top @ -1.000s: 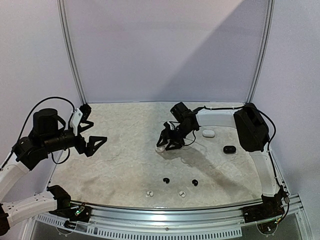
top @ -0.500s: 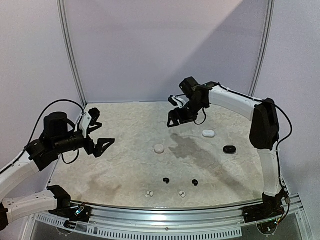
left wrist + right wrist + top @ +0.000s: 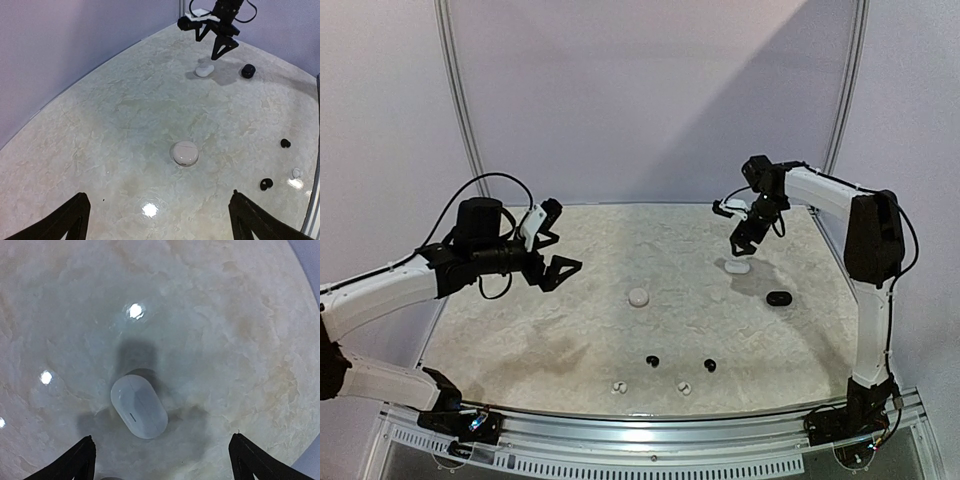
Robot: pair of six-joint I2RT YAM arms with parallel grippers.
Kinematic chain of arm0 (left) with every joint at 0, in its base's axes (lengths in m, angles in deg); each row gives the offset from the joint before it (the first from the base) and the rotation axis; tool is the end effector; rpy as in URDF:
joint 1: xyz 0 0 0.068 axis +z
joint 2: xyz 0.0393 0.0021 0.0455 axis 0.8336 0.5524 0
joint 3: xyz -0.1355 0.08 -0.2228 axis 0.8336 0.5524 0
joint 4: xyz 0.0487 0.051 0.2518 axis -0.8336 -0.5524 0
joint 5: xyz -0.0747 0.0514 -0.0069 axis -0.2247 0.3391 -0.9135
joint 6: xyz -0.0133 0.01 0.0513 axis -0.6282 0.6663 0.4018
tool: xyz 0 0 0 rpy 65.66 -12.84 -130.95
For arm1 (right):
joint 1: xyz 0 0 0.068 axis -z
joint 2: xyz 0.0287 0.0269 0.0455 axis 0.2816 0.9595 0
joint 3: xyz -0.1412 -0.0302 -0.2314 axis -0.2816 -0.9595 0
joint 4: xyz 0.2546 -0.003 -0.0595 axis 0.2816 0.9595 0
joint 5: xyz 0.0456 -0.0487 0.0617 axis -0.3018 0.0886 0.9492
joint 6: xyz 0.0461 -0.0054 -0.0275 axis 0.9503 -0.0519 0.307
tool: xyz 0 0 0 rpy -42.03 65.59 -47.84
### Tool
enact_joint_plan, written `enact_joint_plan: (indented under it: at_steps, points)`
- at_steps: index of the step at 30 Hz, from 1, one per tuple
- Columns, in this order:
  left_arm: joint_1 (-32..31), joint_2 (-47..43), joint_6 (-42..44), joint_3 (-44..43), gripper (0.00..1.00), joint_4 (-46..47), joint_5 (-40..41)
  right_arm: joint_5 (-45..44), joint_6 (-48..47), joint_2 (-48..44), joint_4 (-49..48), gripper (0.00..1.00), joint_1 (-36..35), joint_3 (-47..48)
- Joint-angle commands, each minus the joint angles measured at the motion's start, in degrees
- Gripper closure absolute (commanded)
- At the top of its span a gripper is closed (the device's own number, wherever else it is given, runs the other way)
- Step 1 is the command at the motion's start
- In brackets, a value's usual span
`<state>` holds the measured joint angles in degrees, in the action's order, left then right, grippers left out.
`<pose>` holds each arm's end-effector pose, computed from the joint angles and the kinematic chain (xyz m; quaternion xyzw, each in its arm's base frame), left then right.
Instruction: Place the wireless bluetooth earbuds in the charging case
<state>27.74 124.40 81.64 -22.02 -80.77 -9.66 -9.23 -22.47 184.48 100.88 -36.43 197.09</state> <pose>0.2237 -0.1355 0.2683 0.3564 0.7676 -0.2213 0.4846 0.4261 0.1580 0.2268 -0.4614 0.8694 0.0055 0.1764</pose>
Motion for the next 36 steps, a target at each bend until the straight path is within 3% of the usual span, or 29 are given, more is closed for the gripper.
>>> enact_joint_plan:
  at_steps: [1, 15, 22, 26, 32, 36]
  points:
    - [0.3, 4.6, 1.8, -4.2, 0.01, 0.1, -1.1, 3.8, -11.6, 2.0, -3.1, 0.05, 0.5, -3.1]
    - [0.3, 14.6, 4.3, -13.5, 0.01, -3.4, -0.2, 2.9, -15.9, 10.0, -1.6, 0.16, 2.6, -2.3]
    - [0.3, 15.1, 5.3, -14.4, 0.01, -4.2, 0.0, 3.7, -15.6, 9.7, -1.8, 0.34, 2.6, -3.8]
    - [0.3, 14.5, 5.1, -14.1, 0.01, -4.3, -0.1, 4.3, -15.3, 8.0, -4.4, 0.6, 2.6, -5.8]
    - [0.3, 12.2, 2.5, -13.5, 0.01, -4.1, -0.5, 3.9, -13.2, 1.7, -12.2, 0.72, 1.4, -11.4]
    - [0.3, 9.6, 1.1, -12.8, 0.01, -3.9, -1.2, 1.6, -11.8, -5.5, -19.2, 0.73, -2.0, -15.1]
